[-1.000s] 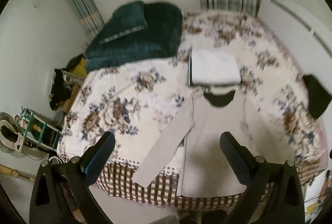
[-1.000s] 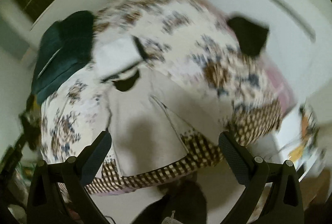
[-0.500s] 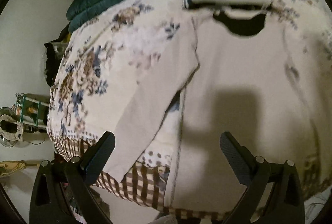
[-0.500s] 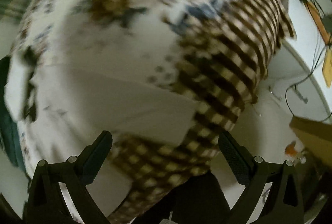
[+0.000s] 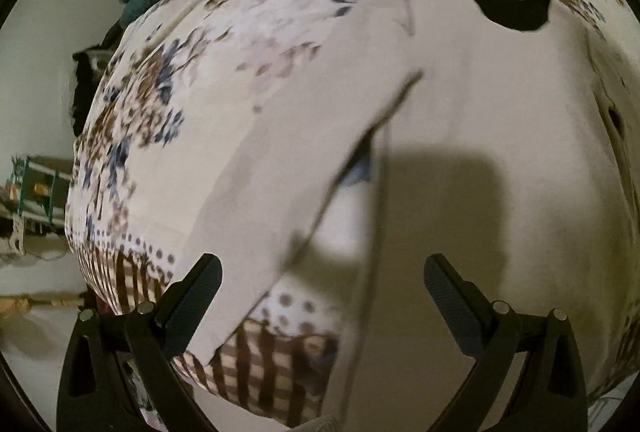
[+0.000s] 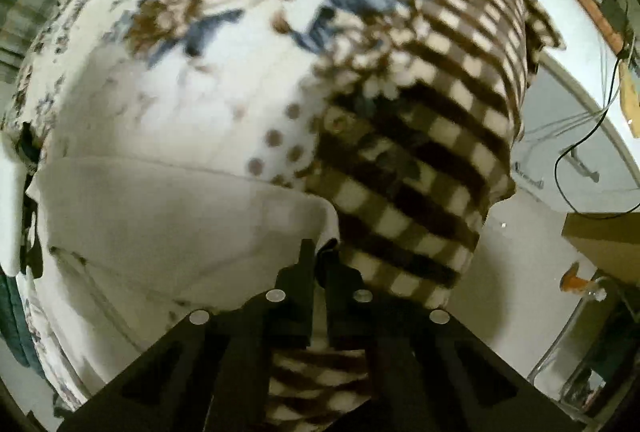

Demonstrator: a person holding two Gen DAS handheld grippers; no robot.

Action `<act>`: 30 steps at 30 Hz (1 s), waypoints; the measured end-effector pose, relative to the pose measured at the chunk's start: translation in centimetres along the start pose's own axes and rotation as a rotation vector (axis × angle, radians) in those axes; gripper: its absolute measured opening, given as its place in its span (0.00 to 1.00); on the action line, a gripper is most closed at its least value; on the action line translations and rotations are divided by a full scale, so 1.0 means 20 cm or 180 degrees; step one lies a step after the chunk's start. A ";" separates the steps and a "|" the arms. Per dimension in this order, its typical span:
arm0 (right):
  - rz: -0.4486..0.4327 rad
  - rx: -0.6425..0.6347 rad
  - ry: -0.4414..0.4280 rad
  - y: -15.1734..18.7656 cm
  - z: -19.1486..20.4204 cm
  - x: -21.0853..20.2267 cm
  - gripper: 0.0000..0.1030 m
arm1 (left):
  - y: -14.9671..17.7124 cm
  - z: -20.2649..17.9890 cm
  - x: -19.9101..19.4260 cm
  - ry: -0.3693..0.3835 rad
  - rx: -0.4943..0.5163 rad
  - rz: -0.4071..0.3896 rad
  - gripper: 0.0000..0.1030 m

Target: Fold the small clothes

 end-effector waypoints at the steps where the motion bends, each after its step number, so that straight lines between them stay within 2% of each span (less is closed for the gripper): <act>1: -0.0052 -0.0071 -0.0007 0.00 0.04 -0.03 0.03 | 0.01 0.04 0.00 0.0003 -0.0038 -0.0004 1.00; 6: -0.0243 -0.0619 -0.0085 0.08 0.36 -0.25 0.02 | 0.05 0.29 0.03 -0.0067 -0.0255 0.0045 1.00; 10: -0.0308 -0.1331 -0.0233 0.28 0.67 -0.41 0.02 | 0.10 0.51 0.04 -0.0156 -0.0494 0.0052 1.00; 13: -0.0225 -0.2123 -0.0399 0.59 1.06 -0.47 0.02 | 0.14 0.68 0.05 -0.0232 -0.0695 0.0078 1.00; 15: -0.0175 -0.2583 -0.0442 0.82 1.23 -0.45 0.02 | 0.18 0.80 0.06 -0.0289 -0.0818 0.0097 1.00; 18: -0.0060 -0.3359 -0.0413 1.27 1.41 -0.35 0.02 | 0.24 0.94 0.07 -0.0375 -0.0941 0.0115 1.00; 20: 0.0061 -0.3773 -0.0351 1.53 1.44 -0.27 0.02 | 0.29 1.02 0.10 -0.0421 -0.0997 0.0129 1.00; 24: 0.0184 -0.4365 -0.0142 1.91 1.38 -0.12 0.02 | 0.36 1.11 0.15 -0.0444 -0.1076 0.0194 1.00; 27: 0.0257 -0.4525 -0.0014 2.01 1.32 -0.05 0.02 | 0.41 1.15 0.19 -0.0411 -0.1138 0.0232 1.00; 30: 0.0396 -0.4528 0.0110 2.01 1.27 0.02 0.03 | 0.45 1.15 0.21 -0.0345 -0.1197 0.0259 1.00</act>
Point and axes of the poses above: each gripper's, at about its wrist camera, not at the fingertips, and x roughly the way its jaws point, z to its left, y to its underside, the point moved 7 cm from there along x, roughly the way its jaws point, and after that the axes turned 2 degrees about z, right-handed, at the moved point
